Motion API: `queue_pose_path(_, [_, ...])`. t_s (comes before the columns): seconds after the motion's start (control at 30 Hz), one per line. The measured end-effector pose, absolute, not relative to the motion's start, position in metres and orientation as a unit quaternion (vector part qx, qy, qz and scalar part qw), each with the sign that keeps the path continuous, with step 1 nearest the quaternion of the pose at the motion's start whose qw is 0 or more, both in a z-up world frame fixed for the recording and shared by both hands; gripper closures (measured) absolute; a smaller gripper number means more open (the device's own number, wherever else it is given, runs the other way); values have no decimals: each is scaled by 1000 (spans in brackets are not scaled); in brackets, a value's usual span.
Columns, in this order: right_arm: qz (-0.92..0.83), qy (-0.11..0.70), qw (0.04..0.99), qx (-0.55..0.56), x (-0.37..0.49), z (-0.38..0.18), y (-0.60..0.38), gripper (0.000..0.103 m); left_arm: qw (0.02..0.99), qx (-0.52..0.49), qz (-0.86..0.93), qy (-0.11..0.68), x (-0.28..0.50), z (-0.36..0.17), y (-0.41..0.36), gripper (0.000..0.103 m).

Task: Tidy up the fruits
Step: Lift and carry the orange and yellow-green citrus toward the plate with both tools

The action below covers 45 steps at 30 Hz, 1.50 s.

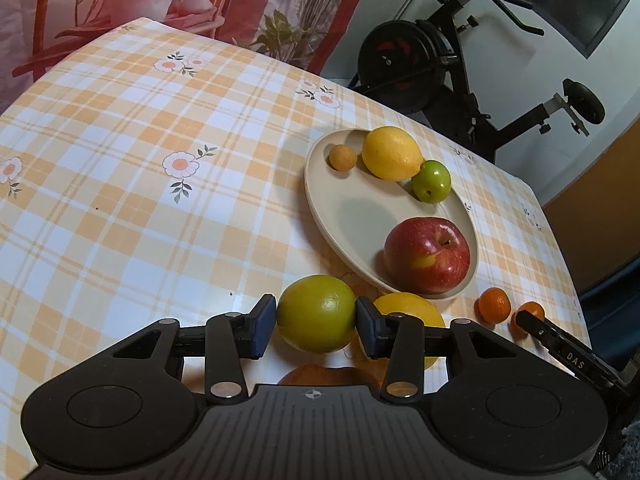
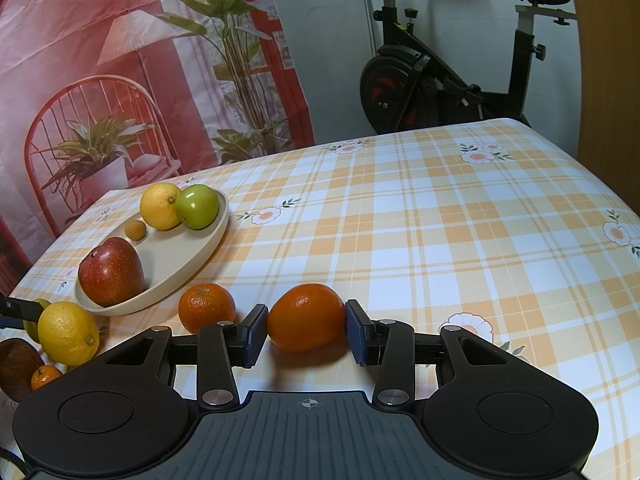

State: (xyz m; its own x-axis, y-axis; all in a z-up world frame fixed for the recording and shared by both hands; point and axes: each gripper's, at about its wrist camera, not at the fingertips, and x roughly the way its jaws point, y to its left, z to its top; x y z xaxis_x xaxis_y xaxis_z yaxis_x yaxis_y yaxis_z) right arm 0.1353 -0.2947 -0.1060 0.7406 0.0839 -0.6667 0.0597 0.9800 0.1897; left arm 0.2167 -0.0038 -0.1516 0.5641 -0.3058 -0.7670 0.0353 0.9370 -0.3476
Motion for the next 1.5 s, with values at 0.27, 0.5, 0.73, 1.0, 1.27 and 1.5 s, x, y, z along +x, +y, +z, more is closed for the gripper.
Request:
queue_pose_path(0.27, [7, 359, 928, 100, 135, -106, -295, 64, 876, -148, -93, 450, 216, -149, -2, 57])
queue_pose_path(0.5, [3, 357, 929, 101, 135, -103, -292, 65, 886, -131, -92, 435, 219, -139, -3, 57])
queue_pose_path(0.73, [20, 351, 934, 69, 150, -87, -282, 70, 899, -115, -92, 412, 230, -125, -1, 57])
queue_pose_path(1.0, [27, 372, 926, 48, 160, -91, -278, 65, 897, -117, -98, 416, 230, -130, -3, 57])
queue_pose_path(1.27, [47, 379, 924, 23, 169, -98, -280, 57, 895, -117, -100, 418, 229, -130, -3, 57])
queue_pose_path(1.5, [89, 395, 914, -33, 188, -98, -270, 57, 894, -117, -100, 421, 230, -130, -4, 57])
